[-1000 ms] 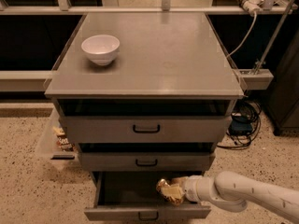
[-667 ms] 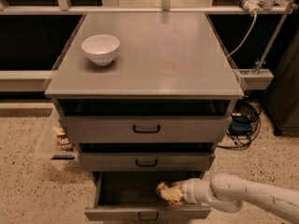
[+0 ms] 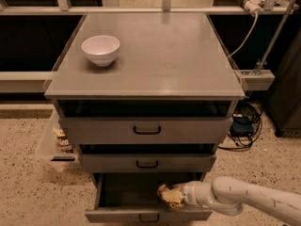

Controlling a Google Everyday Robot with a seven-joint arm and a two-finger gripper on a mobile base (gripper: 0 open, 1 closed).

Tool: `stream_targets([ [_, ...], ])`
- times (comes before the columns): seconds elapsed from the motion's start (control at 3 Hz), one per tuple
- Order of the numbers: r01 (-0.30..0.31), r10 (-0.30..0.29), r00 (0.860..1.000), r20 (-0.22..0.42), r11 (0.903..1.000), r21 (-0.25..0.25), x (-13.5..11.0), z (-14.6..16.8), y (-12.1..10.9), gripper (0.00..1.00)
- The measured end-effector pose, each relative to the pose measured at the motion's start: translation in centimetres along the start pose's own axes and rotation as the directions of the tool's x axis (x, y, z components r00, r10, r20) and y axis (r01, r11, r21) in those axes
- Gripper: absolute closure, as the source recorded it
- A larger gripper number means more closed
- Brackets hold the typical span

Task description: Place orange can into bottom drawer

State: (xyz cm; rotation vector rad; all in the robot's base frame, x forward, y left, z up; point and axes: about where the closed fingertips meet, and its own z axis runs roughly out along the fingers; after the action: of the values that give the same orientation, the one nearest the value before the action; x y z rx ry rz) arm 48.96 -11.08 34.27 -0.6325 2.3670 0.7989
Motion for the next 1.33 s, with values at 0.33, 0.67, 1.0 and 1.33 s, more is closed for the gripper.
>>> stream_targets([
  [0.33, -0.027, 0.027, 1.000, 0.017, 0.9996, 0.008, 0.1, 1.7, -1.7, 1.00],
  [0.67, -0.069, 0.068, 0.997, 0.028, 0.9975, 0.016, 0.4, 3.4, -3.7, 1.00],
  [1.0, -0.116, 0.116, 0.993, 0.016, 0.9929, 0.026, 1.4, 5.3, -5.5, 1.00],
  [1.33, -0.167, 0.167, 0.986, 0.004, 0.9850, 0.043, 2.5, 6.7, -7.0, 1.00],
])
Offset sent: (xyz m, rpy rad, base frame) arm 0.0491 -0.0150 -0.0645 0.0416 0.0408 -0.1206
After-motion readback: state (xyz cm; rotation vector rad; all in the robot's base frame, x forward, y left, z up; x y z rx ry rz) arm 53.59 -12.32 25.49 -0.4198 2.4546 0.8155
